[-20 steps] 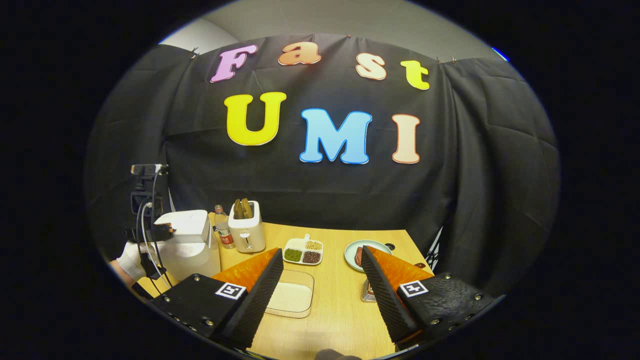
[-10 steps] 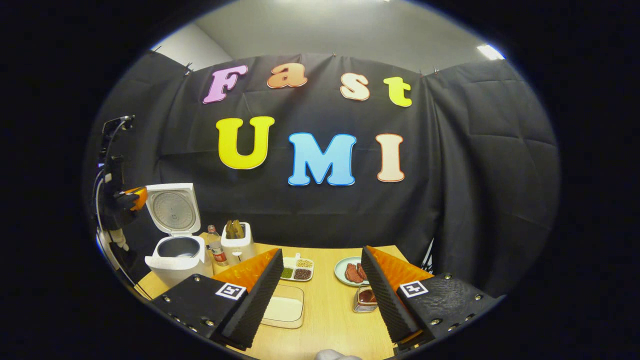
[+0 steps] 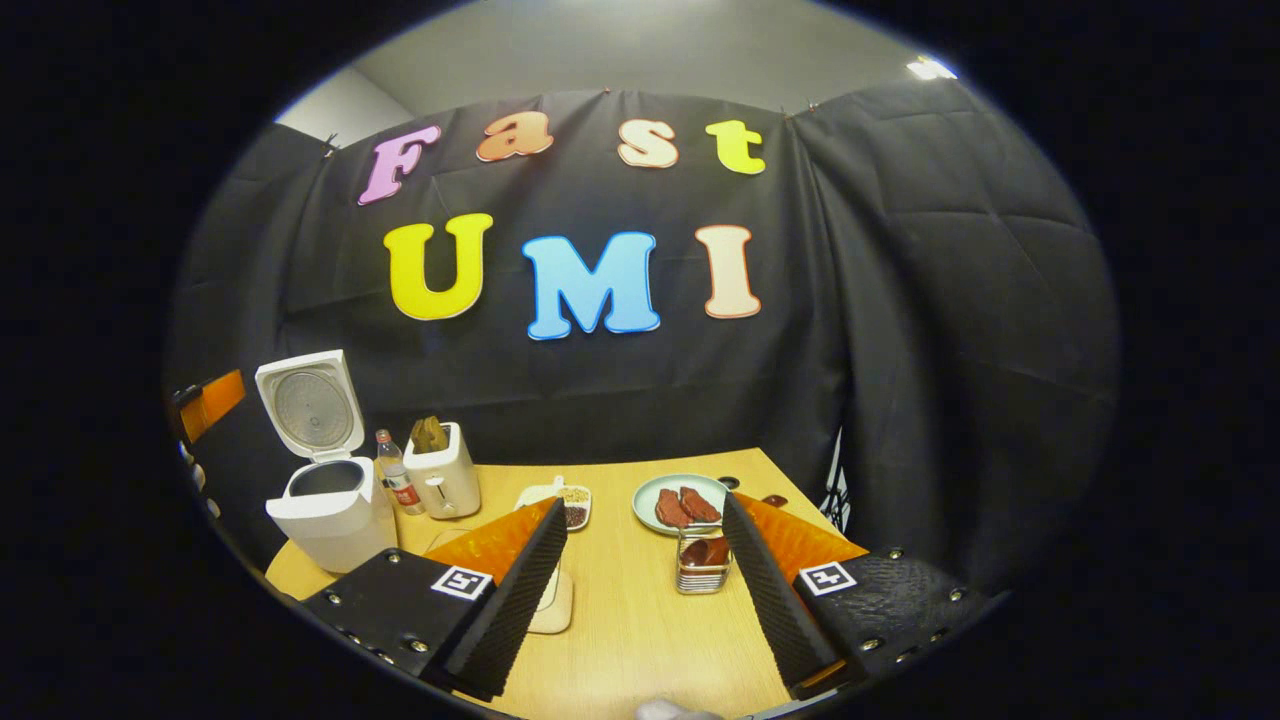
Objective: Close the left gripper, press the button to open the rice cooker; take a wooden spoon from the chopstick holder with the right hand, scoop a spoonful of rice and pour it into the rice cooker, then put the wooden spoon back into the chopstick holder.
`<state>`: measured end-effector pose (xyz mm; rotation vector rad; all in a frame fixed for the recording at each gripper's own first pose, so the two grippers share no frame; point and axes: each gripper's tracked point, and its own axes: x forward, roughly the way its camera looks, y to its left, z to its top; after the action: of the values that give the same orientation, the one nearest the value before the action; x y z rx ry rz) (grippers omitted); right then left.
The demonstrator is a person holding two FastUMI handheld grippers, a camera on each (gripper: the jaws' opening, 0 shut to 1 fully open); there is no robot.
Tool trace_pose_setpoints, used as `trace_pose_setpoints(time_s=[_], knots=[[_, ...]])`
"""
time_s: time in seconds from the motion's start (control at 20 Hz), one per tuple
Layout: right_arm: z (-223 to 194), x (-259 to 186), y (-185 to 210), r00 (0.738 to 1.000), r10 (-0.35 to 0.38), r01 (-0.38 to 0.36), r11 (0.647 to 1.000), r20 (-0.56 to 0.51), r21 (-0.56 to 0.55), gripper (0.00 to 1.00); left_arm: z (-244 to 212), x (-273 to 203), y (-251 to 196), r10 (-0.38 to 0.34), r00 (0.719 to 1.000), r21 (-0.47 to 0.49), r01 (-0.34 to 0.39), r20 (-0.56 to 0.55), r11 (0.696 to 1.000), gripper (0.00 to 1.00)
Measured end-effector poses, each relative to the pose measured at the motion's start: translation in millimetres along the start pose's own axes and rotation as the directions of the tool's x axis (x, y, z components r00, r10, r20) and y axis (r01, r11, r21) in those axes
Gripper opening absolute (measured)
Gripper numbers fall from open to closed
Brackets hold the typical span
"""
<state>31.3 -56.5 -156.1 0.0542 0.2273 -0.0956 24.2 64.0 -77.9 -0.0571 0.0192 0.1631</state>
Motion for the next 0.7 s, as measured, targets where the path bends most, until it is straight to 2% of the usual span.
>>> trace_pose_setpoints(time_s=[0.25,0.7], knots=[[-59.8,45.0,-41.5,0.995,-0.044,0.051,0.996,-0.092,0.072,0.96,31.2,-26.7,-28.7,-0.027,0.997,0.026,0.026,0.077,0.999,0.99],[-96.5,158.3,-88.1,0.987,-0.096,0.113,0.986,-0.130,0.126,0.98,49.1,-20.4,-68.2,-0.041,0.996,0.022,0.039,0.084,0.999,0.99]])
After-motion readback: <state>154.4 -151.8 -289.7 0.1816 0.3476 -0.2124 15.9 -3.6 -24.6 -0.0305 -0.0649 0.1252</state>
